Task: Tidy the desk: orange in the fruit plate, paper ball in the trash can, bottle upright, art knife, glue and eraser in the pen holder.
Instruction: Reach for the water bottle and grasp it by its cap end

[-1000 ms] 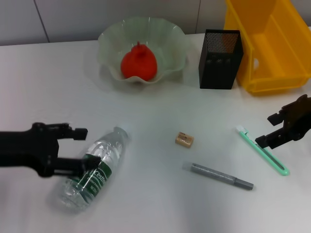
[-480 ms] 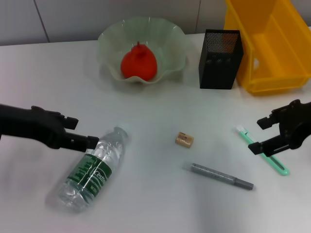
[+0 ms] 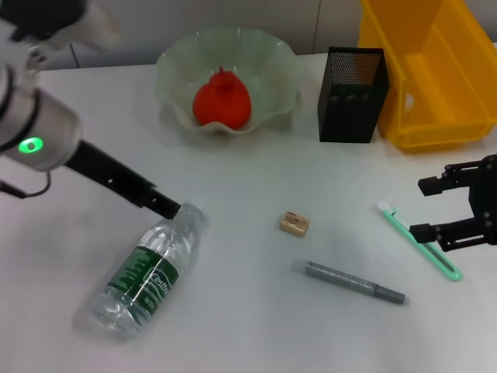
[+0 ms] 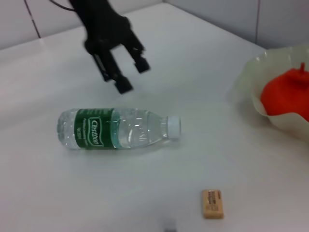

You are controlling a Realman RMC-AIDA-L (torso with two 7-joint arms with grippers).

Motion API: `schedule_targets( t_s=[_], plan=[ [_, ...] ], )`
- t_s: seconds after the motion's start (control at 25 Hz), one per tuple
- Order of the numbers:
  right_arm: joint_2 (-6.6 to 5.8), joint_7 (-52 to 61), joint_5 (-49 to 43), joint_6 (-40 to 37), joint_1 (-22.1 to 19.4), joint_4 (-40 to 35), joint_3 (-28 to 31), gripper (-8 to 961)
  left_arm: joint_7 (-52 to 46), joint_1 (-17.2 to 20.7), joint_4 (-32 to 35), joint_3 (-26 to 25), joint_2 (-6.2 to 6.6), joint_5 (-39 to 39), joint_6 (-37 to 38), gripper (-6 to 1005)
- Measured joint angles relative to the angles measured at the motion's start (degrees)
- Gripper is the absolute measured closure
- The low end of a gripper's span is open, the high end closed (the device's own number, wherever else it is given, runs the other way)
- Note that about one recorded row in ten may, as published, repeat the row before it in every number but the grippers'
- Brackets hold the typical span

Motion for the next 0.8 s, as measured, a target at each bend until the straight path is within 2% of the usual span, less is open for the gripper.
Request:
schedule_targets(
  t_s=[0.2,0.36,0.56,0.8],
  plan=[
    [0.2,-4.0,0.4,-0.5,-0.4,1.8,1.2,185,-6.9,-5.6,-4.0,4.7,-0.5,4.5,-1.0,162],
    [0.28,-6.2,0.7,-0.5,-0.3,4.0,1.5,185,-10.4,-8.9,-6.7,6.2,-0.5,4.6,-0.8,163],
    [0.34,-8.2,1.7,-0.6,-0.2,5.3,1.4,184,-11.4,-11.0,-11.1,7.6,-0.49,3.3,-2.5,163],
    [0.36,-9.5,2.8,-0.7,-0.7,6.3,1.4,185,-10.6,-11.3,-16.3,8.6,-0.49,1.5,-9.3,163]
  ],
)
